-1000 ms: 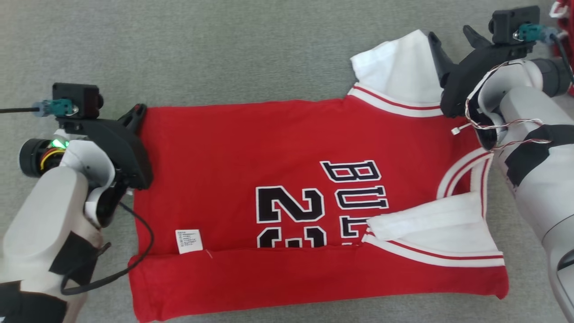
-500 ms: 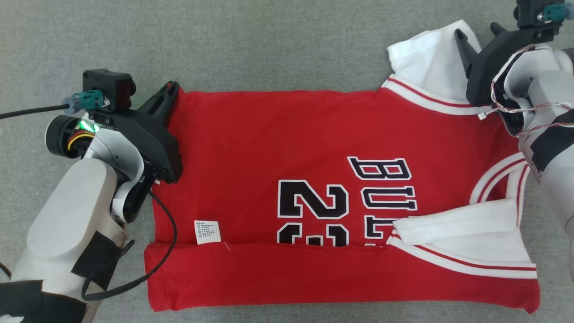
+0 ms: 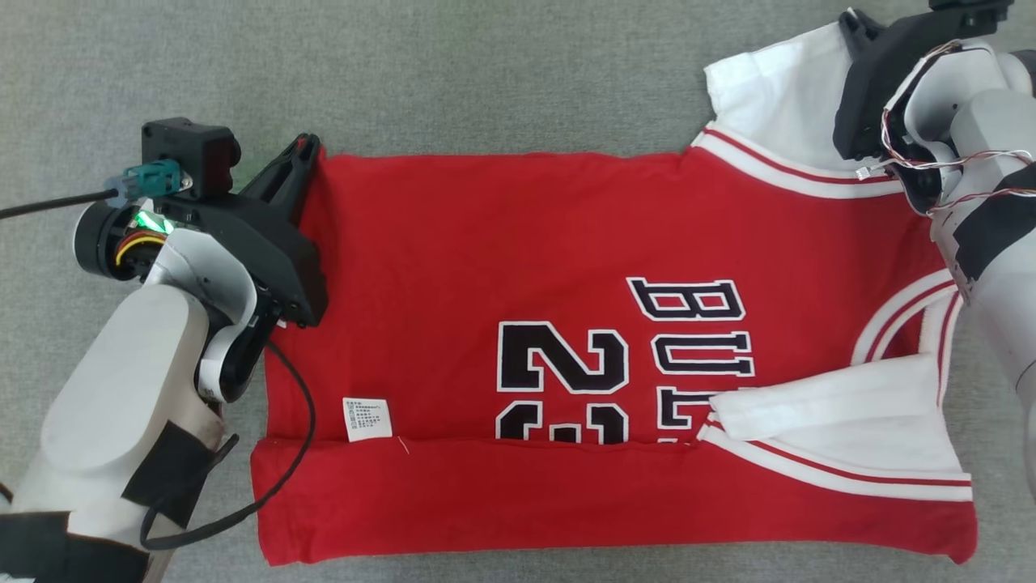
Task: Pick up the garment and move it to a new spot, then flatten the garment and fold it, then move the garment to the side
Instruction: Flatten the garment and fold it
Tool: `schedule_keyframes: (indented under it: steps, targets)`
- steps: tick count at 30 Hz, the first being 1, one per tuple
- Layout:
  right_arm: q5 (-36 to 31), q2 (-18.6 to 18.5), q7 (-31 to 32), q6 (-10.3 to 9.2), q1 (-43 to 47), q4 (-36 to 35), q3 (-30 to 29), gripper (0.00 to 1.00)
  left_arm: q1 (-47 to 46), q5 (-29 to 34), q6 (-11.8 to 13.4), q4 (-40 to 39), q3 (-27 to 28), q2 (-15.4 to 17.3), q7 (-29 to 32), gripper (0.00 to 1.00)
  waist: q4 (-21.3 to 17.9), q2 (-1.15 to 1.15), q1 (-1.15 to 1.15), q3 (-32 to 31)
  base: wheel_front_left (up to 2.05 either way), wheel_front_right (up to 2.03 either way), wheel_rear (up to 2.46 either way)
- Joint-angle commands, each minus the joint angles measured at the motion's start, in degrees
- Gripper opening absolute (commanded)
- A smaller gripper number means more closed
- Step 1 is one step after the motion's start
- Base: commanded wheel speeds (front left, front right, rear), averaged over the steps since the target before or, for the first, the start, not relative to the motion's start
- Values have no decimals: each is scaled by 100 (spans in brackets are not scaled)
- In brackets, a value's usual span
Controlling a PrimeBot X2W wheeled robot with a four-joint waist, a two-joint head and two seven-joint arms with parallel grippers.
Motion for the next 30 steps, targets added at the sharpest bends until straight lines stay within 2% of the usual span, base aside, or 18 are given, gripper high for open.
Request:
schedule_keyframes:
  steps: [1,11,21,25,30]
  targets:
    - [43,51,-194,-17,72,-79,27,0,146,-36,32,27,35,56,-59,0,-115,-1,0,-159,0,0,0]
    - [407,-206,-999,-17,719,-825,236,0,499,-170,88,107,121,207,-201,0,-455,-1,0,-643,0,0,0]
    - [1087,-789,-1844,-17,1980,-2389,508,0,933,-273,186,12,208,365,-305,0,-717,-1,0,-999,0,0,0]
    - [1254,-1022,-1975,-17,2568,-2964,392,0,1118,-327,234,-48,247,406,-357,0,-769,-1,0,-1126,0,0,0]
    - [1324,-1202,-2019,-17,3390,-3563,-21,0,1389,-404,288,-116,313,465,-484,0,-801,-1,0,-1265,0,0,0]
